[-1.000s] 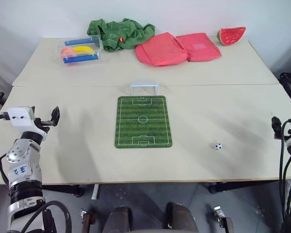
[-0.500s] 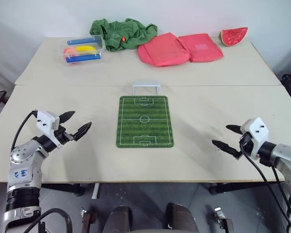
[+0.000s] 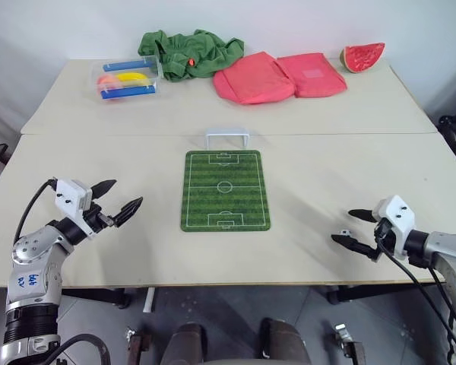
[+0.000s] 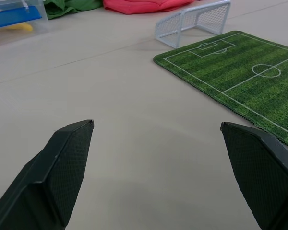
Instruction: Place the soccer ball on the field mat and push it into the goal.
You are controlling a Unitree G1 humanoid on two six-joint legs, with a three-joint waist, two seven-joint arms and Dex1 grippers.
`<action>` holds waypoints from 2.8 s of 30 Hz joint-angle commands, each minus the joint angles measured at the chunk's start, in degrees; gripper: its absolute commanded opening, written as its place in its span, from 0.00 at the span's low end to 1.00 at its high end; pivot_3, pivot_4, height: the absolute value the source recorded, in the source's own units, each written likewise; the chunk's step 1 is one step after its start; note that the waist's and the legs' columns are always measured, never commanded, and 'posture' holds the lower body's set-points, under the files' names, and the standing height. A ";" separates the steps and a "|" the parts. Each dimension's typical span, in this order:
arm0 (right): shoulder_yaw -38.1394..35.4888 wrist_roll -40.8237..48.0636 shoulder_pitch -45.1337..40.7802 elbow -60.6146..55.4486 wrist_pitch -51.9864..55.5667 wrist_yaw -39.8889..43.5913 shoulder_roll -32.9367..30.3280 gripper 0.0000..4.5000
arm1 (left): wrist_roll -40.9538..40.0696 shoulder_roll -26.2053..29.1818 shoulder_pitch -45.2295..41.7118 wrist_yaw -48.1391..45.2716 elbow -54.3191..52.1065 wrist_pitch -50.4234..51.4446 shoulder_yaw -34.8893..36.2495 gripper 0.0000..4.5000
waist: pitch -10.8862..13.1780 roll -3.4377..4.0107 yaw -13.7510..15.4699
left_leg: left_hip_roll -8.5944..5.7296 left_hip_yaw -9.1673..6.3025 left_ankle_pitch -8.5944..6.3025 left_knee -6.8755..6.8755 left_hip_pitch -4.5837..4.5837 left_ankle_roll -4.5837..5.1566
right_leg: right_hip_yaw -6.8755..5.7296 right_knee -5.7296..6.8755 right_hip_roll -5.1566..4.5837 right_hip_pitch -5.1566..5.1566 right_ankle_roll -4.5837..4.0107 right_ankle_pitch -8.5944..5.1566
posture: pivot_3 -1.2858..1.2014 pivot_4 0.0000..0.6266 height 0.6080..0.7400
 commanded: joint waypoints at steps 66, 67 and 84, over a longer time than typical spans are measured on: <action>32.08 -15.34 -43.24 25.05 -7.66 11.79 34.69 0.19 | -13.03 0.98 7.70 -32.92 0.85 -10.74 3.96 1.00 | 0.00 0.00 -2.00 | 0.15 0.08 -0.11 -0.01 0.01 -0.10 | 0.05 0.16 0.13 -0.22 -0.04 0.01 | 0.52 0.24 1.00; 31.84 -15.29 -43.46 25.50 -7.93 11.83 34.65 0.19 | -13.03 0.94 7.59 -32.82 0.75 -10.72 3.93 1.00 | 0.00 0.00 -2.00 | 0.15 0.08 -0.11 -0.01 0.01 -0.10 | 0.05 0.16 0.13 -0.22 -0.04 0.02 | 0.52 0.24 1.00; 31.12 -15.02 -43.08 26.53 -9.58 13.60 34.81 0.52 | -12.86 1.31 6.06 -32.81 1.60 -10.84 3.84 1.00 | 0.01 0.00 -2.02 | 0.15 0.09 -0.11 -0.01 0.02 -0.11 | 0.06 0.17 0.13 -0.22 -0.04 0.01 | 0.52 0.24 1.00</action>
